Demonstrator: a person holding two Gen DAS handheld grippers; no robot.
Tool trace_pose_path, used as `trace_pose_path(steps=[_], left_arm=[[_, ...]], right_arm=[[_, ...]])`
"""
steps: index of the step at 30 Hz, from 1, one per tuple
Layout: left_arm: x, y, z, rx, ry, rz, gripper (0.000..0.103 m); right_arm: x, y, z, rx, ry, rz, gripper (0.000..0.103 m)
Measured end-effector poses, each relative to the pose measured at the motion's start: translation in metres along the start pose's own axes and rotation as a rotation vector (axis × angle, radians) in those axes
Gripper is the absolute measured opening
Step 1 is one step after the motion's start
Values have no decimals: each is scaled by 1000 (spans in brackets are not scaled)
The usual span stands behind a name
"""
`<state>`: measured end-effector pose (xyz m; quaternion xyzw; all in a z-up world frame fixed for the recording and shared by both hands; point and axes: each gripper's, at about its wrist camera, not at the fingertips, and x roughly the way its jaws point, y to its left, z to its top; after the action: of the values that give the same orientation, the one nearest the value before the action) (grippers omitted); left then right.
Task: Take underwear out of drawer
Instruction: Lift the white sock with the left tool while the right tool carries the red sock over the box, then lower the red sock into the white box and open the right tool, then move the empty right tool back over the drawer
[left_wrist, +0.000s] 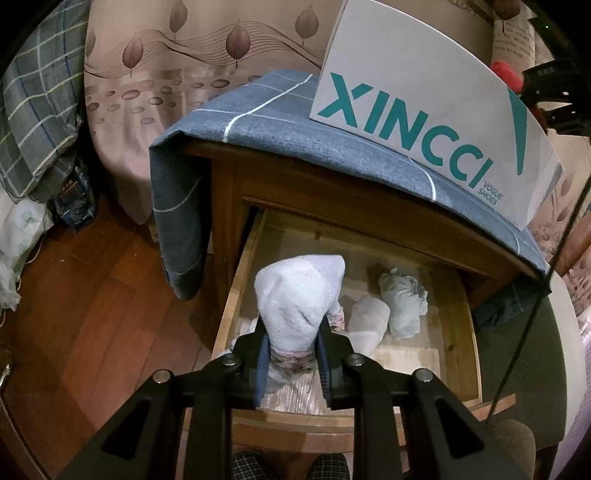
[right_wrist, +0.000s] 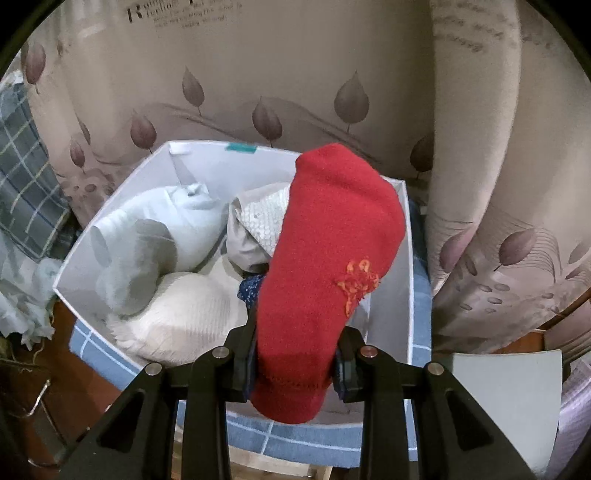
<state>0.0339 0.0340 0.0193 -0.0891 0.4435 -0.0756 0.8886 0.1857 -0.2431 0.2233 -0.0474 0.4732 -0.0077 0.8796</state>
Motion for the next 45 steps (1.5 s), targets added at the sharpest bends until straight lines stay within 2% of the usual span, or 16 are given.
trace_pose_path(steps=[9, 14, 16, 18, 20, 21, 25, 29, 32, 35, 39, 43, 45], left_arm=[[1, 2, 1, -8, 0, -13, 22], [1, 2, 1, -7, 0, -12, 22], [2, 2, 0, -8, 0, -15, 22], [2, 2, 0, -7, -1, -12, 22], [2, 2, 0, -5, 0, -16, 22], [3, 3, 1, -7, 1, -13, 22], [2, 3, 0, -13, -2, -14, 22], [2, 3, 0, -12, -2, -12, 22], [2, 3, 0, -12, -3, -14, 22], [2, 3, 0, -11, -2, -10, 22], [1, 3, 0, -9, -1, -8, 22], [0, 3, 0, -5, -1, -3, 22], [0, 3, 1, -3, -1, 1, 22]], right_arm=[[41, 1, -8, 10, 86, -23, 31], [42, -4, -10, 27, 84, -14, 42], [39, -5, -11, 30, 77, -10, 43], [36, -3, -11, 28, 66, 0, 49], [29, 0, -11, 25, 38, -40, 69], [24, 0, -10, 24, 22, -39, 72], [5, 4, -8, 9, -25, -52, 73], [-25, 7, -16, 2, -114, -44, 81], [-47, 8, -33, -9, -163, -15, 86], [-58, 7, -58, -8, -176, 6, 87], [-59, 0, -97, 39, -158, 43, 87], [-49, -5, -139, 50, -144, 16, 88], [-35, -4, -158, 36, -107, 14, 89]])
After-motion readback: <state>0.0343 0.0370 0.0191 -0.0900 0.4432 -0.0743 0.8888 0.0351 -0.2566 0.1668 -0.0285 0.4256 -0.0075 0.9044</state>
